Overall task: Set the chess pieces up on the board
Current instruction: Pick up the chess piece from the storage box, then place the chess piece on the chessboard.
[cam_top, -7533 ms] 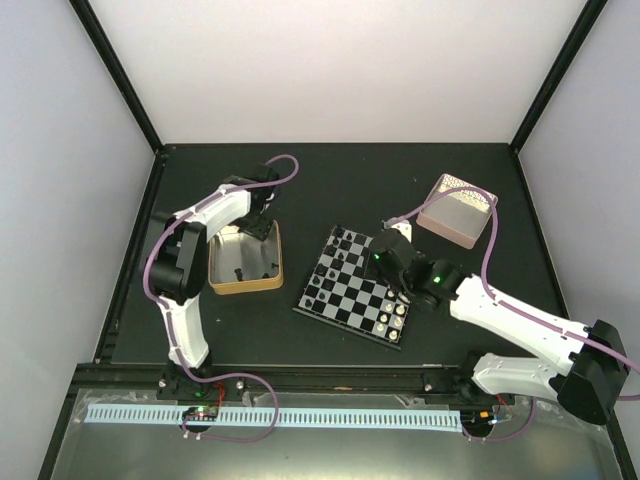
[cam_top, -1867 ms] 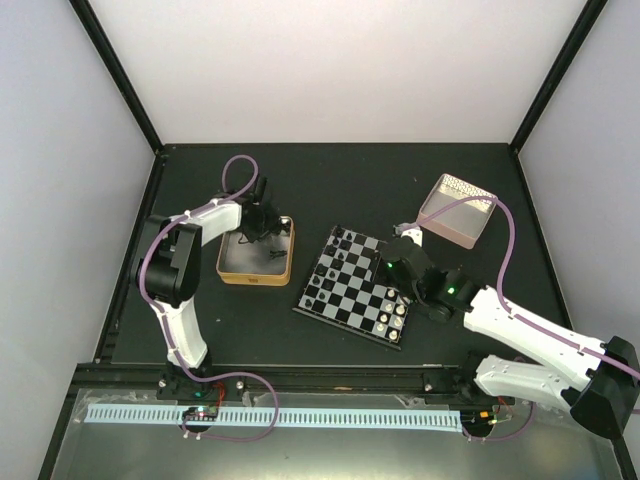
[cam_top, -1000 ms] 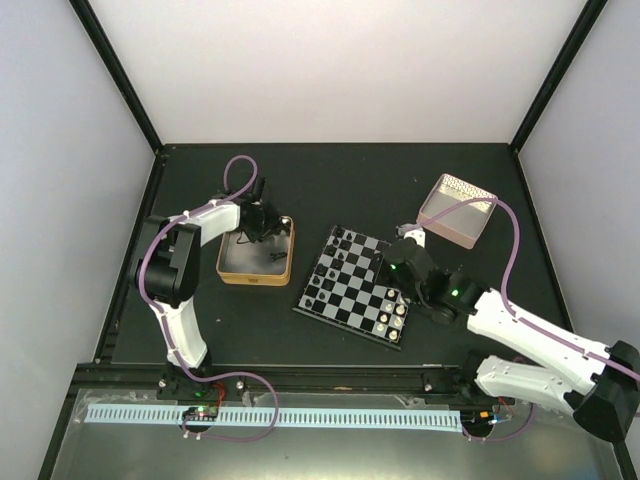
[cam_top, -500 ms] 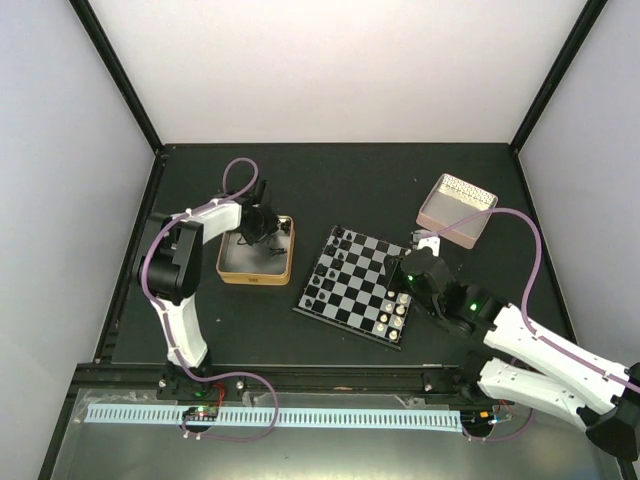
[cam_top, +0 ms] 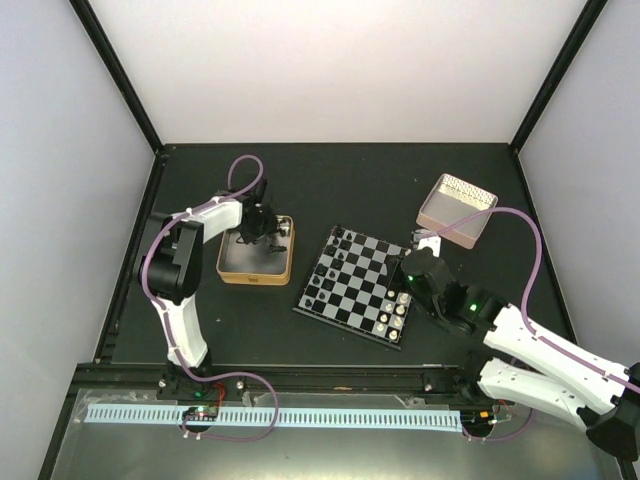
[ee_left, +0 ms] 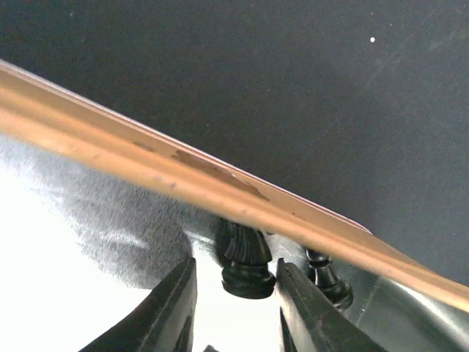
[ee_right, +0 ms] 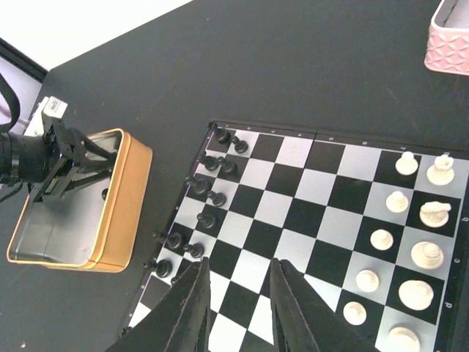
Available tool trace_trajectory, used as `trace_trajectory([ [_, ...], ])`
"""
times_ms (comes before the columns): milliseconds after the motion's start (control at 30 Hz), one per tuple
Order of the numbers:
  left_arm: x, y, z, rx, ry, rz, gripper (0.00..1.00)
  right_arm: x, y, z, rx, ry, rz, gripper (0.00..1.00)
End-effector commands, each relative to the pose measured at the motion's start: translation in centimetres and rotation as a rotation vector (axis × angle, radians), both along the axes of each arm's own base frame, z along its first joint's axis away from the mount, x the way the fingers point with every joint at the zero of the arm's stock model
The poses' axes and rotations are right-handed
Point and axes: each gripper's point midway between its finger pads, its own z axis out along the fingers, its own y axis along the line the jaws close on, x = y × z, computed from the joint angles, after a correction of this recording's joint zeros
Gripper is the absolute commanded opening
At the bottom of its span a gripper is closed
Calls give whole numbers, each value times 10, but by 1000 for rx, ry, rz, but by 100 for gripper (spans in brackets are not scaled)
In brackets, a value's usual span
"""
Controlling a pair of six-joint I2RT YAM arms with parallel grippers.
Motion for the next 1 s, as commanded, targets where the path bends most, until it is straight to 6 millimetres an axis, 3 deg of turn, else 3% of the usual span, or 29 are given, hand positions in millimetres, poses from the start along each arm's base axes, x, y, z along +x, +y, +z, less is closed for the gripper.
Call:
trace_trajectory([
  [0, -16, 1, -21, 43, 92, -61, 27, 8, -13, 9, -14, -51, -72, 25],
  [200, -20, -5, -30, 9, 101, -87, 11, 10, -17, 13, -36, -67, -83, 25],
  [367, -21, -5, -13, 9, 32, -128, 8, 10, -8, 17, -28, -76, -40, 27],
  [567, -38, -25, 25, -95, -91, -276, 8, -1, 44, 22, 53, -47, 216, 31],
  [733, -55, -53, 65, -232, -215, -440, 7, -20, 100, 30, 152, -10, 505, 45],
  [867, -68, -64, 100, -289, -322, -539, 7, -22, 126, 44, 268, 5, 573, 56],
  [967, -82, -78, 127, -382, -397, -633, 7, -11, 134, 51, 318, 38, 523, 60],
])
